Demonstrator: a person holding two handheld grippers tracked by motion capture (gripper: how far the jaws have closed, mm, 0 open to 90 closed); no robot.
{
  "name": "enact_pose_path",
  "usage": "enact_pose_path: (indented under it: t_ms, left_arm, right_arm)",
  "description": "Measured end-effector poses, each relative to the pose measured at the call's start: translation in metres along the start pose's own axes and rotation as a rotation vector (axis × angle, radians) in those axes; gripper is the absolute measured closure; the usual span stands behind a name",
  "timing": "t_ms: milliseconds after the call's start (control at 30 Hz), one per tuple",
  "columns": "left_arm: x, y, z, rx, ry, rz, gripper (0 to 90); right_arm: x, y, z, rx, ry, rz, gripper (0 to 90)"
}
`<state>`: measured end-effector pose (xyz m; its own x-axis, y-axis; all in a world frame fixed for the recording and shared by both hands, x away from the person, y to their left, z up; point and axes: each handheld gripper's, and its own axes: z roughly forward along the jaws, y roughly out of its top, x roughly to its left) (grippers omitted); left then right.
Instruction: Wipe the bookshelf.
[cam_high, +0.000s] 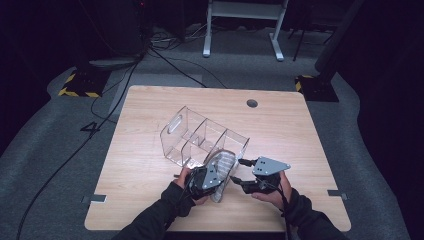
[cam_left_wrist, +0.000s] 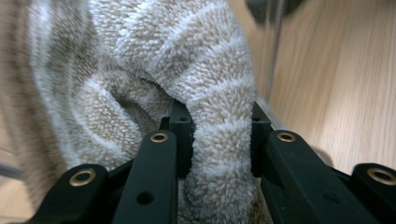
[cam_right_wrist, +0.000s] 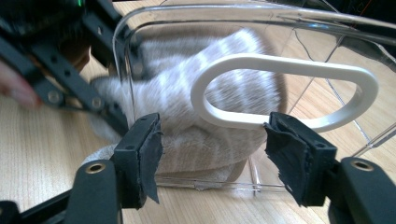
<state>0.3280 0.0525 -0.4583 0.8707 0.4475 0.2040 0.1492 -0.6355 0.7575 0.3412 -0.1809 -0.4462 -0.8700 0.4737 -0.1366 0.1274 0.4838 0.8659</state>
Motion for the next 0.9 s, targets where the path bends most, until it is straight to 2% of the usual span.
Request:
enact_pose_path:
  t_ms: [100, 233, 333, 433, 633, 867, 900]
  left_arm:
    - [0.008, 0.015, -0.008, -0.072, 0.021, -0.023, 72.9]
    - [0.014, 0.034, -0.011, -0.124, 0.045, -0.019, 72.8]
    - [0.019, 0.046, -0.009, -0.13, 0.057, -0.006, 72.7]
    - [0.024, 0.053, -0.003, -0.134, 0.057, -0.021, 72.7]
    - [0.018, 0.049, 0.007, -0.088, 0.057, 0.006, 72.7]
    - [0.008, 0.028, 0.007, -0.057, 0.03, 0.0, 72.6]
    - [0.007, 0.026, 0.007, -0.051, 0.03, 0.013, 72.7]
  right_arm:
    - [-0.001, -0.001, 0.0, 0.005, 0.002, -0.005, 36.7]
    - [-0.004, -0.002, -0.004, -0.001, -0.009, -0.003, 36.6]
    - [-0.008, -0.004, -0.008, -0.006, -0.02, 0.01, 36.6]
    - [-0.01, -0.004, -0.01, -0.011, -0.026, 0.014, 36.6]
    - [-0.011, -0.004, -0.013, -0.014, -0.034, 0.013, 36.6]
    - [-0.014, -0.005, -0.014, -0.018, -0.032, 0.022, 36.6]
    - [-0.014, -0.005, -0.014, -0.017, -0.033, 0.021, 36.5]
